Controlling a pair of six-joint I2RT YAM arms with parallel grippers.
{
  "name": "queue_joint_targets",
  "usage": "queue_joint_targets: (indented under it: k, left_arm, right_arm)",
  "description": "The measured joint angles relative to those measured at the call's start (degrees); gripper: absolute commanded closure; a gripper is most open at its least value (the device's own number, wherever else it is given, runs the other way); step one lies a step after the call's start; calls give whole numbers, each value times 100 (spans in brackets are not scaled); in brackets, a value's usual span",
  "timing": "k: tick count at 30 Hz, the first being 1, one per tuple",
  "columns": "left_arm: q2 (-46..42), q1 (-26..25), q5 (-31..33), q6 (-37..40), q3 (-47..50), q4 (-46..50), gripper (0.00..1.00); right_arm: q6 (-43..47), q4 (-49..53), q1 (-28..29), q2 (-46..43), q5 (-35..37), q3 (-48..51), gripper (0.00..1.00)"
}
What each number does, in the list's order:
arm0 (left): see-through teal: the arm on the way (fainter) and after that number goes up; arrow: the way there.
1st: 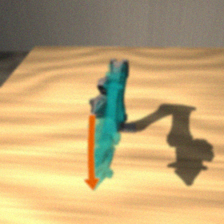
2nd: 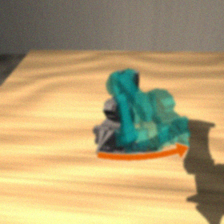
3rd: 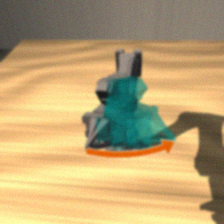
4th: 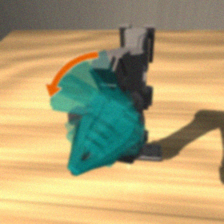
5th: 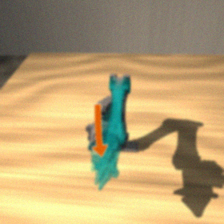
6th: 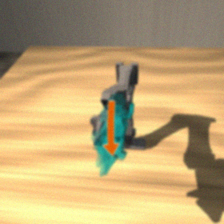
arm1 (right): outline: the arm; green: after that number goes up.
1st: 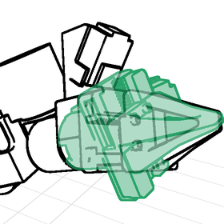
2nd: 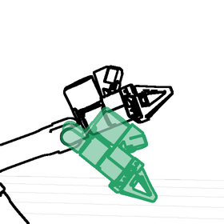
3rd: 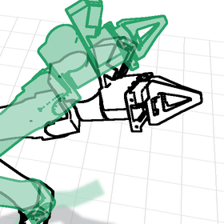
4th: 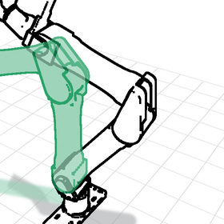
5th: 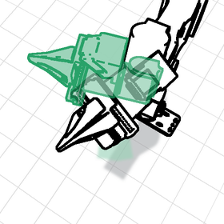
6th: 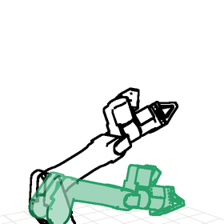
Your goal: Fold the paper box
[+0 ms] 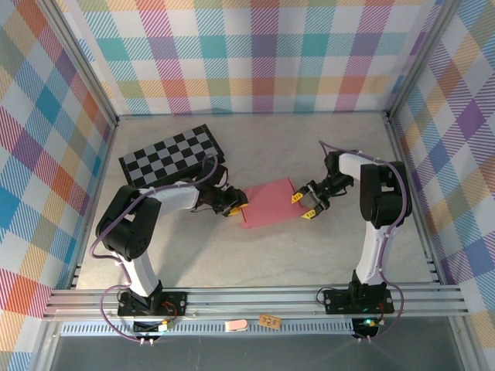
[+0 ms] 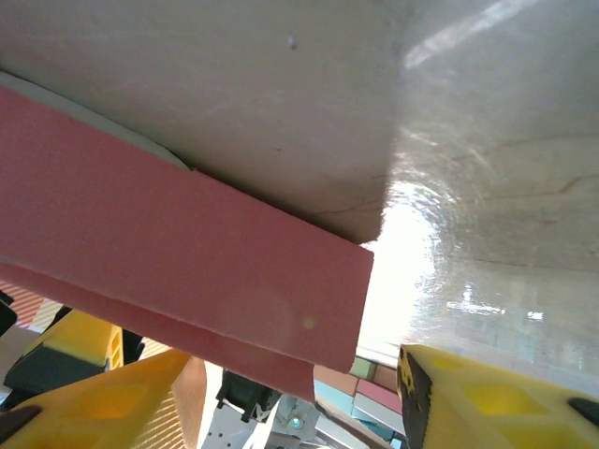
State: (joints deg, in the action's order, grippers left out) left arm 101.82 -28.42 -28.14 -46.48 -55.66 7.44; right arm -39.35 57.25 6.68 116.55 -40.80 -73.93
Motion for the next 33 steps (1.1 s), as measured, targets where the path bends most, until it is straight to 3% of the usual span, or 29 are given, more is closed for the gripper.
queue_joint_targets:
  k: [4,8,12,17,26,33]
  left_arm:
    - [11,0,-59,-26,98,-151,70]
    - [11,2,-155,-17,164,-306,83]
    - [13,13,-212,87,181,-321,87]
    - [61,107,-343,376,184,-313,93]
    - [168,293,-662,1025,76,-103,95]
    - [212,393,-839,1228,70,-52,96]
  right_arm:
    - [11,0,0,0,31,0,43]
    - [127,26,0,0,46,0,38]
    - [321,66,0,-2,129,-17,31]
    - [776,68,-35,-153,409,-127,30]
    - [1495,-450,-66,-1176,914,-131,28]
    - [1899,-1331,-66,-1213,813,570,28]
